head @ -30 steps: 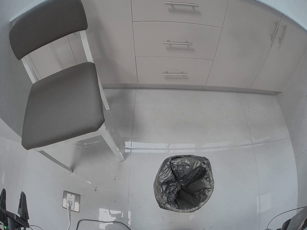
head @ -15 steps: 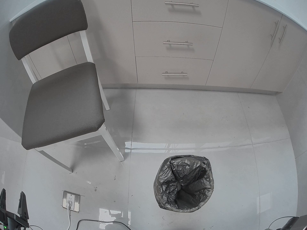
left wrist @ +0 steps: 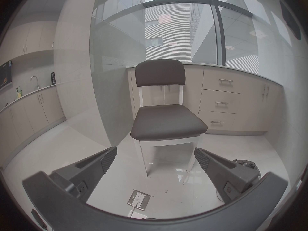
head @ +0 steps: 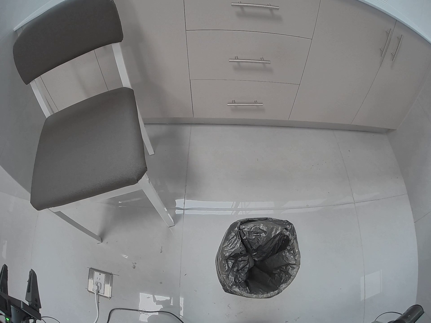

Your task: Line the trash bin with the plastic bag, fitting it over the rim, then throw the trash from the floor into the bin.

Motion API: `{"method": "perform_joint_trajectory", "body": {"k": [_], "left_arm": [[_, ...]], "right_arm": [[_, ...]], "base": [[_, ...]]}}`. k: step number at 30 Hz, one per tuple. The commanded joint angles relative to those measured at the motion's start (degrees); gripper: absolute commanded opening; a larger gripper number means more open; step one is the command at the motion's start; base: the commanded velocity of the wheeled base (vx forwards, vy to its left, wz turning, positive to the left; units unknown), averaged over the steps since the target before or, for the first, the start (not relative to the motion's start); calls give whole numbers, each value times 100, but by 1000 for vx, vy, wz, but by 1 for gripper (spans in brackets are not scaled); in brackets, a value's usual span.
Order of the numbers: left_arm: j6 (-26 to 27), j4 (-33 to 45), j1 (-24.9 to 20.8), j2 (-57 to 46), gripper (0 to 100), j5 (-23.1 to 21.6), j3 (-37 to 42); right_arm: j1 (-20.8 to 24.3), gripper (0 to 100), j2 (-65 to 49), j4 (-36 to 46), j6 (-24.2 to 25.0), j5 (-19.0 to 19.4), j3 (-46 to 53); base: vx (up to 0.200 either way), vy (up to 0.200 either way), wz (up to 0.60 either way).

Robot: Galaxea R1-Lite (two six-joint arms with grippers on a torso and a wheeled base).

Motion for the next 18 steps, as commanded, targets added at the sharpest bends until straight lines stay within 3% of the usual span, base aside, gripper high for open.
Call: {"method": "perform_joint_trajectory", "body": {"k": [1, 4, 11, 12, 18], "left_arm": [[238, -3, -1, -93, 100, -309, 5], [115, 5, -1, -93, 100, -845, 5], [282, 23, -1, -93, 100, -1205, 31], [414, 14, -1, -93, 100, -1416, 101], [370, 14, -1, -93, 100, -1443, 101]], "right_arm": [[-108, 100, -1645, -1053, -322, 206, 986], [-187, 100, -1768, -1079, -348, 267, 1241], [-442, 100, -2023, -1079, -339, 715, 1742], [-486, 100, -2094, -1026, -331, 803, 1874], [-425, 100, -2243, -886, -322, 830, 1988]], "base": [[0, 0, 0], [0, 0, 0], [0, 0, 0], [0, 0, 0], [0, 0, 0]]}}
